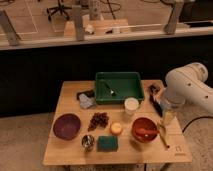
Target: Wipe purple bowl with eraser
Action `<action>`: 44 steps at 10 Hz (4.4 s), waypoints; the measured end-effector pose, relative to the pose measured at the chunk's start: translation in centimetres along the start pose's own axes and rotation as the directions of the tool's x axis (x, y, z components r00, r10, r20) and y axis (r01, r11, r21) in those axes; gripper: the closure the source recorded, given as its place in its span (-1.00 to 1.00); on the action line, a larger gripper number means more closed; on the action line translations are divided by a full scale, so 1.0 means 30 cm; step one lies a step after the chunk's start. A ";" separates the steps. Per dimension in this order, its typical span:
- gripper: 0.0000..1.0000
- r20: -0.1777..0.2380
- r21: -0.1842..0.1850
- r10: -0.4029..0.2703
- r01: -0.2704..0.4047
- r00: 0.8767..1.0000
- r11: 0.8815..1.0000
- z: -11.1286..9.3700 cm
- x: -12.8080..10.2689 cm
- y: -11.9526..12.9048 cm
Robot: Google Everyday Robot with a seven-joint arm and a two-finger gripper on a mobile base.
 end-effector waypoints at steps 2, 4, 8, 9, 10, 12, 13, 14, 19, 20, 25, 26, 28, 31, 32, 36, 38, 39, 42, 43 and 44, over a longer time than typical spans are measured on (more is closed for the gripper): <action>-0.60 0.000 0.000 0.000 0.000 1.000 1.000 0.000 0.000 0.000; -0.60 0.000 0.000 0.000 0.000 1.000 1.000 0.000 0.000 0.000; -0.60 0.000 0.000 0.000 0.000 1.000 1.000 0.000 0.000 0.000; -0.60 0.000 0.000 0.000 0.000 1.000 1.000 0.000 0.000 0.000; -0.60 0.000 0.000 0.000 0.000 1.000 1.000 0.000 0.000 0.000; -0.60 0.000 0.000 0.000 0.000 1.000 1.000 0.000 0.000 0.000; -0.60 0.000 0.000 0.000 0.000 1.000 1.000 0.000 0.000 0.000; -0.60 0.000 0.000 0.000 0.000 1.000 1.000 0.000 0.000 0.000; -0.60 0.000 0.000 0.000 0.000 1.000 1.000 0.000 0.000 0.000; -0.60 0.000 0.000 0.000 0.000 1.000 1.000 0.000 0.000 0.000; -0.60 0.084 0.088 -0.090 0.083 0.992 0.993 -0.091 -0.196 -0.220; -0.60 0.097 0.107 -0.123 0.113 0.988 0.988 -0.115 -0.273 -0.283; -0.60 0.112 0.138 -0.191 0.176 0.975 0.975 -0.149 -0.449 -0.416; -0.60 0.116 0.153 -0.233 0.214 0.966 0.965 -0.166 -0.568 -0.490; -0.60 0.115 0.153 -0.232 0.214 0.966 0.965 -0.166 -0.567 -0.490; -0.60 0.116 0.153 -0.232 0.214 0.966 0.965 -0.165 -0.568 -0.490; -0.60 0.116 0.153 -0.233 0.214 0.966 0.965 -0.165 -0.568 -0.490; -0.60 0.110 0.155 -0.243 0.225 0.964 0.962 -0.160 -0.572 -0.497; -0.60 0.106 0.162 -0.318 0.299 0.942 0.940 -0.116 -0.730 -0.576; -0.60 0.113 0.167 -0.347 0.326 0.931 0.930 -0.107 -0.818 -0.600; -0.60 0.117 0.173 -0.371 0.349 0.921 0.921 -0.102 -0.889 -0.618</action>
